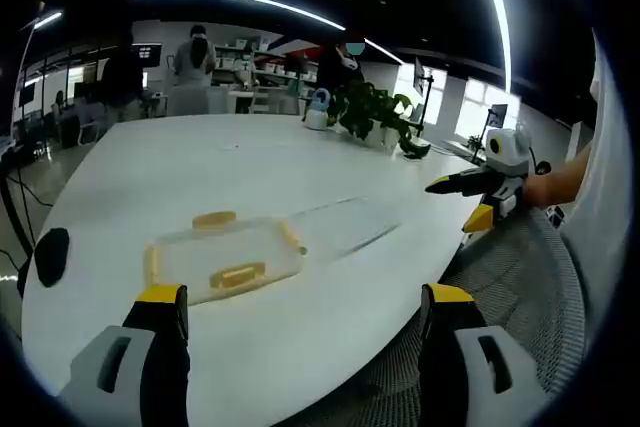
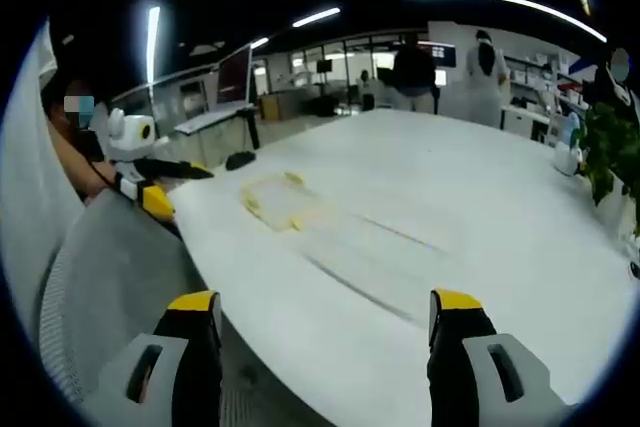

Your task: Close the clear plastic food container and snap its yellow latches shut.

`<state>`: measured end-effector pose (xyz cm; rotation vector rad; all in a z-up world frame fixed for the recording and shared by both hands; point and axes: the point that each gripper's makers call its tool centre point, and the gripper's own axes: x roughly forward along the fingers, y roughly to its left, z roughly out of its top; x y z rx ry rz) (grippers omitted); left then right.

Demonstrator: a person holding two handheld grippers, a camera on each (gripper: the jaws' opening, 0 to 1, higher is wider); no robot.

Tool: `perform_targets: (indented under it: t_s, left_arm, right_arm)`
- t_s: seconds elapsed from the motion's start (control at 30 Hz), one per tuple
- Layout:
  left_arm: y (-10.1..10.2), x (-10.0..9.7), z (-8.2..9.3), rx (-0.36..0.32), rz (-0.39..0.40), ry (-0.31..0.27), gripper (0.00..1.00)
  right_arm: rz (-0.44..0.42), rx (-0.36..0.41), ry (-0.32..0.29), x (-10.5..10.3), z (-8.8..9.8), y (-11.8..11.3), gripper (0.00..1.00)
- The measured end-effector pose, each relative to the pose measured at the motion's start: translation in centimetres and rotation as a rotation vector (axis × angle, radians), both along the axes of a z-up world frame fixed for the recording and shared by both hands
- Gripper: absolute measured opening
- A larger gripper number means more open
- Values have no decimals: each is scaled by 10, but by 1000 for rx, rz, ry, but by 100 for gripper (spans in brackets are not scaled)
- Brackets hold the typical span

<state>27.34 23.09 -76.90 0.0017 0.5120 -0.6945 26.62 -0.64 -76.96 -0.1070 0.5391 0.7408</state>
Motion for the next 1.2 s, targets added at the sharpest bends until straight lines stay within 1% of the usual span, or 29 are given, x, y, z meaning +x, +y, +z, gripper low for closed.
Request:
perform_targets:
  t_s: [0.53, 0.6, 0.67, 0.87, 0.97, 1.1, 1.2]
  left_arm:
    - [0, 0, 0, 2, -2, 3, 98]
    - [0, 0, 0, 1, -2, 0, 98]
    - [0, 0, 0, -2, 2, 1, 98]
    - [-1, 0, 0, 0, -7, 1, 98]
    - [-2, 0, -1, -1, -10, 3, 98]
    - [-2, -1, -1, 5, -15, 6, 98]
    - [-3, -1, 0, 7, -21, 3, 98]
  right_arm:
    - [4, -1, -4, 1, 1, 1, 85]
    - [12, -11, 1, -1, 0, 1, 84]
    - [21, -21, -6, -1, 0, 2, 83]
    - [40, -33, 3, -3, -1, 4, 83]
    - [71, -50, 7, -6, -2, 7, 81]
    - [69, -51, 16, -5, -3, 7, 82]
    - [79, -62, 9, -3, -2, 9, 82]
